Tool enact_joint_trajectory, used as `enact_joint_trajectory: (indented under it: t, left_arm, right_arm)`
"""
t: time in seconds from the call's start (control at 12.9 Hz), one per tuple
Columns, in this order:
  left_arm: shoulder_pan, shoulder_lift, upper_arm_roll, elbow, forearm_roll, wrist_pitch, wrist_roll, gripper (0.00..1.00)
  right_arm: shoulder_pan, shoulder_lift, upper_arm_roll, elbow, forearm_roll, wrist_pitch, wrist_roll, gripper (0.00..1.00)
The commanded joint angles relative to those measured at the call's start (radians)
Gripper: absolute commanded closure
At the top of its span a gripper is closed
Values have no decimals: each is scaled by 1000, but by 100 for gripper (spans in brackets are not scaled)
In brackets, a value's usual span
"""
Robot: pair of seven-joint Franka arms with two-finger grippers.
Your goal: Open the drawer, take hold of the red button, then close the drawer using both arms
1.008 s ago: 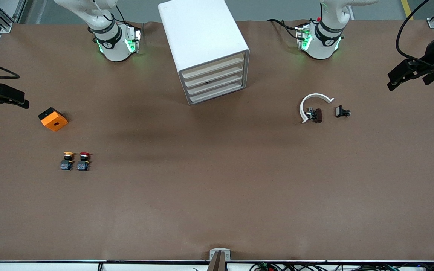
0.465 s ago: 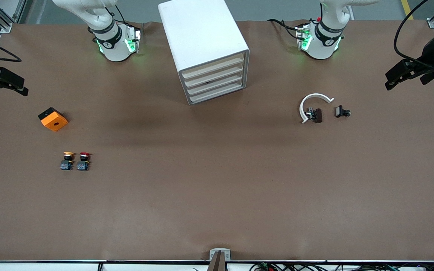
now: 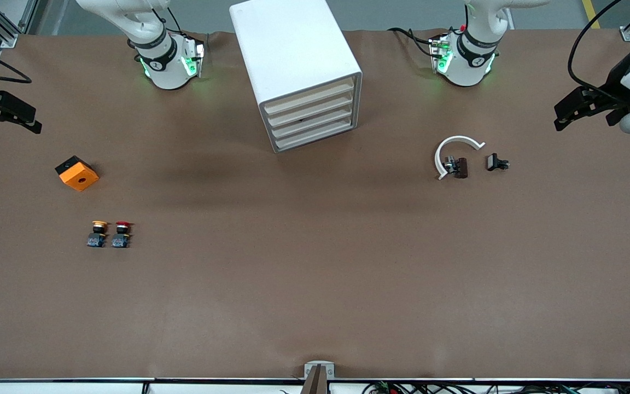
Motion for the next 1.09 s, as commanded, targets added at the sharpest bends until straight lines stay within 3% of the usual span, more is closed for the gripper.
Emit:
enact_joint_trajectory:
  t: [0.0, 1.01]
  left_arm:
    - [-2, -11, -5, -1, -13, -16, 15, 0]
    - [10, -27, -5, -13, -5, -41, 18, 0]
  right_arm:
    - [-16, -49, 2, -55, 18, 16, -11, 0]
    - [-5, -68, 4, -63, 20, 53, -11, 0]
